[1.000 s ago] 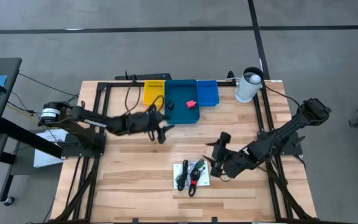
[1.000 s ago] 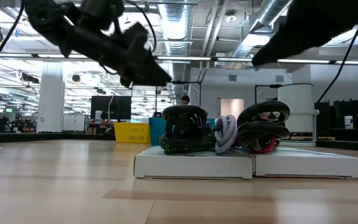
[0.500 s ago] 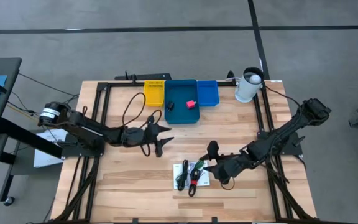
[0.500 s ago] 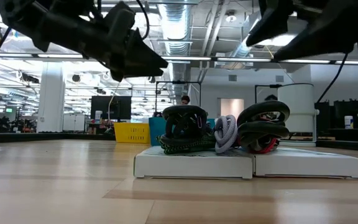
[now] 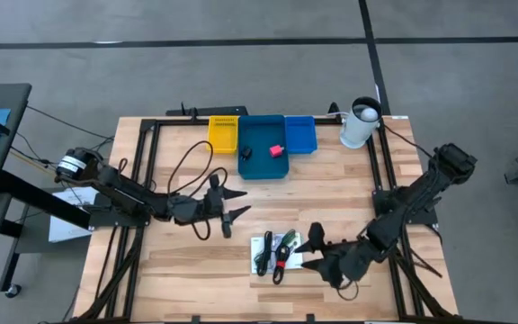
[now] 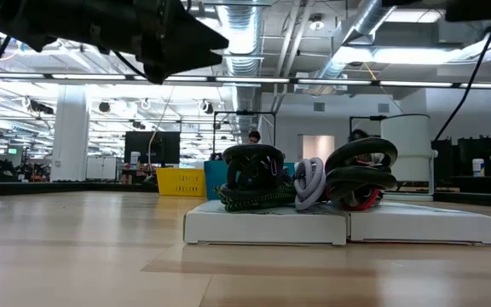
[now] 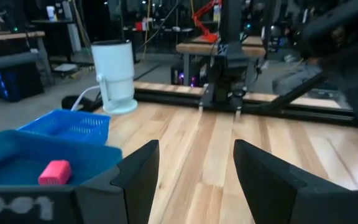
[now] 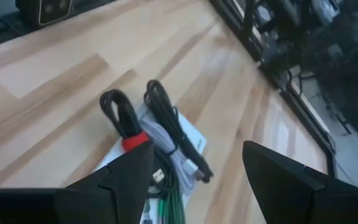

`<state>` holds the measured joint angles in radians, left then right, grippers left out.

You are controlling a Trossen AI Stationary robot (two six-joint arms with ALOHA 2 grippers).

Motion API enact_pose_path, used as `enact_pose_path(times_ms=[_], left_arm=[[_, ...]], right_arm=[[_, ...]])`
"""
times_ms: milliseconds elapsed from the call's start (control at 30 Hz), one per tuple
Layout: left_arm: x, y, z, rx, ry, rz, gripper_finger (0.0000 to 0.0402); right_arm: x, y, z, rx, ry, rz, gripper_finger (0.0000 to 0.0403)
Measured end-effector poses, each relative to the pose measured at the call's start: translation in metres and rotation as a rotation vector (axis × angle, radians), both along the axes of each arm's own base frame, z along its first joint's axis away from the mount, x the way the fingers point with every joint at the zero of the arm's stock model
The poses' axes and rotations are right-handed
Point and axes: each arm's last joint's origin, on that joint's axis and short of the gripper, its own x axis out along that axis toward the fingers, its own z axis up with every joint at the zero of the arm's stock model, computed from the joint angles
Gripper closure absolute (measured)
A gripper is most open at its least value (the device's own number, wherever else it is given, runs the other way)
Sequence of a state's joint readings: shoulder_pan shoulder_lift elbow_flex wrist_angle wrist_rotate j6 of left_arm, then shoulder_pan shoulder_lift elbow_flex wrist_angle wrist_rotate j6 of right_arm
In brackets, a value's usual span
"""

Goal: Pick and place items into bin
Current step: Put the right black charger cable into the blue basket

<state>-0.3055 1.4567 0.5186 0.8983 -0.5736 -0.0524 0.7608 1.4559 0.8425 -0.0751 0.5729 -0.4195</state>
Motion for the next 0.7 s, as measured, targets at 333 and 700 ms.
enact_pose_path(times_ms=[333, 700], left_arm=[[-0.004, -0.013, 0.006, -0.025, -0.066, -0.049, 0.0205], [-0.01, -0.031, 0.011, -0.097, -0.118, -0.136, 0.0205]], right_arm=[[0.012, 0.019, -0.038, -0.094, 0.074, -0.013, 0.0159], [0.036, 0.041, -0.043, -0.134, 0.078, 0.007, 0.0159]])
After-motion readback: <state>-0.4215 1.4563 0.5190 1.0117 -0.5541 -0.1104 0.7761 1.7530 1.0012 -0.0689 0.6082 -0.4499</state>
